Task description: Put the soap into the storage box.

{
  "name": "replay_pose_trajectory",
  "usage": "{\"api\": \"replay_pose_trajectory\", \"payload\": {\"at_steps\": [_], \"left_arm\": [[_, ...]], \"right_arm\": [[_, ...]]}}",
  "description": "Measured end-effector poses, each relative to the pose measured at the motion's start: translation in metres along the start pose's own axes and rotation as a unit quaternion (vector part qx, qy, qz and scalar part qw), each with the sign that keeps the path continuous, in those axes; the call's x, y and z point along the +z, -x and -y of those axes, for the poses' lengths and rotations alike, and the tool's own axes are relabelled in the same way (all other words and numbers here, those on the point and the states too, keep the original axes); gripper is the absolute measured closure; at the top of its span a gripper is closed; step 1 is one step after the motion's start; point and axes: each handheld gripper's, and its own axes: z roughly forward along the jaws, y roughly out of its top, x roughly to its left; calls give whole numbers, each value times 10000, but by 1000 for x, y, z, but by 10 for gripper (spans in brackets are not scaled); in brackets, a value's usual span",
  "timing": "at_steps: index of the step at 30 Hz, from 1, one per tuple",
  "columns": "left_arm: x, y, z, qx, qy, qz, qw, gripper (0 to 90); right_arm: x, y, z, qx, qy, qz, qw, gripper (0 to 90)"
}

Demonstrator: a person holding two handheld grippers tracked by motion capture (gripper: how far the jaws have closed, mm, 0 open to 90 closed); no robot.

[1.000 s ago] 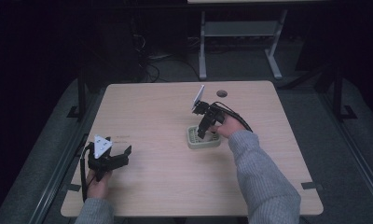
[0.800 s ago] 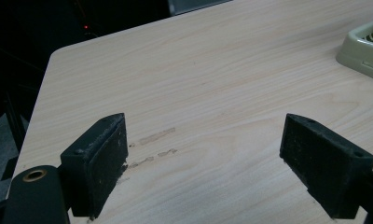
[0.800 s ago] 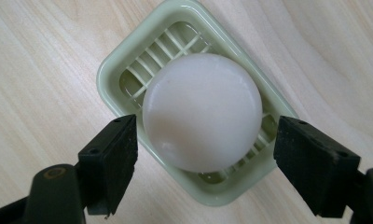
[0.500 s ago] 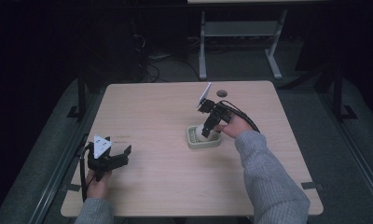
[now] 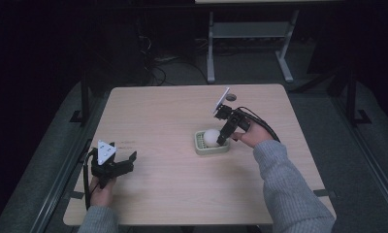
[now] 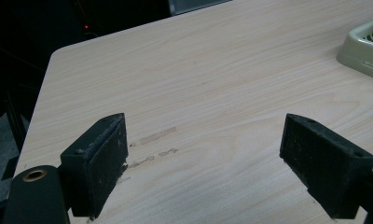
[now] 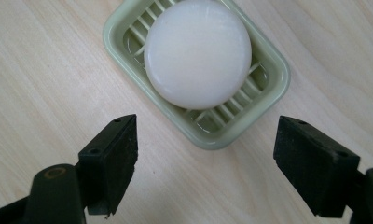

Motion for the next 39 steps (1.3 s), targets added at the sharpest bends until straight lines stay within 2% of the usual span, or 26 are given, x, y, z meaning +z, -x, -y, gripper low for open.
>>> {"api": "replay_pose_trajectory", "payload": {"at_steps": [10, 19, 39], "left_arm": [[0, 1, 0, 4, -4, 2, 10000, 148], [0, 1, 0, 22, -2, 3, 10000, 148], [0, 2, 0, 31, -16, 3, 10000, 149]], "right_arm": [[-3, 1, 17, 78, 41, -54, 9999, 215], [-4, 3, 29, 50, 101, -46, 9999, 215], [-5, 6, 62, 245, 184, -70, 9995, 219]]}}
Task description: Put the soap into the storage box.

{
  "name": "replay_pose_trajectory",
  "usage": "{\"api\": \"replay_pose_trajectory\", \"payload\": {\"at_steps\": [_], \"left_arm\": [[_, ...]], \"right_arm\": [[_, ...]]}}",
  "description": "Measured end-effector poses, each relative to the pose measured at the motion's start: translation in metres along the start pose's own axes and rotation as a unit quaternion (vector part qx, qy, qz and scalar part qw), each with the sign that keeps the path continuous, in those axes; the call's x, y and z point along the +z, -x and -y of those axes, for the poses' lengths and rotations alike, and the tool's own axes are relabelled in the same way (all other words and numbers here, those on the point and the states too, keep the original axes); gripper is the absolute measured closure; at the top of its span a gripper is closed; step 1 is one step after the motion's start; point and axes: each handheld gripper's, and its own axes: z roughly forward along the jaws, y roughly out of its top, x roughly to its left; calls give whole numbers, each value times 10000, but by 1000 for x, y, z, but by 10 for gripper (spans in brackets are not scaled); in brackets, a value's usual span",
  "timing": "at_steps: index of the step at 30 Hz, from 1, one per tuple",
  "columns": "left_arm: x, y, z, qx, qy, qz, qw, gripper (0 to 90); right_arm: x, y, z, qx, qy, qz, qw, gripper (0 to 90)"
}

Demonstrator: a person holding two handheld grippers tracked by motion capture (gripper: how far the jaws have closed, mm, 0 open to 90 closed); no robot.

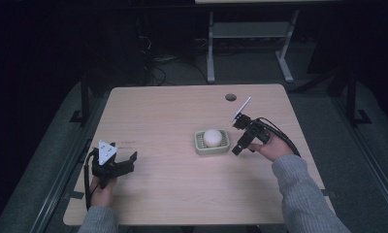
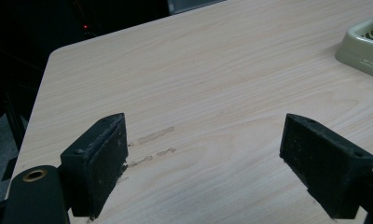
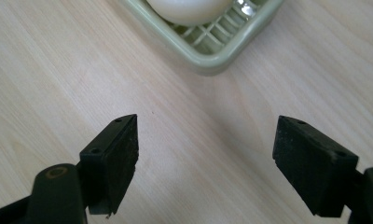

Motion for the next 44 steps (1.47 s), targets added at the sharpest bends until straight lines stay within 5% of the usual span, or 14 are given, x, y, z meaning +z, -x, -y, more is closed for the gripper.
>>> {"api": "replay_pose_trajectory", "payload": {"at_steps": [44], "left_arm": [[1, 1, 0, 48, -1, -16, 10000, 148]], "right_arm": [[9, -4, 76, 182, 272, 14, 9995, 223]]}}
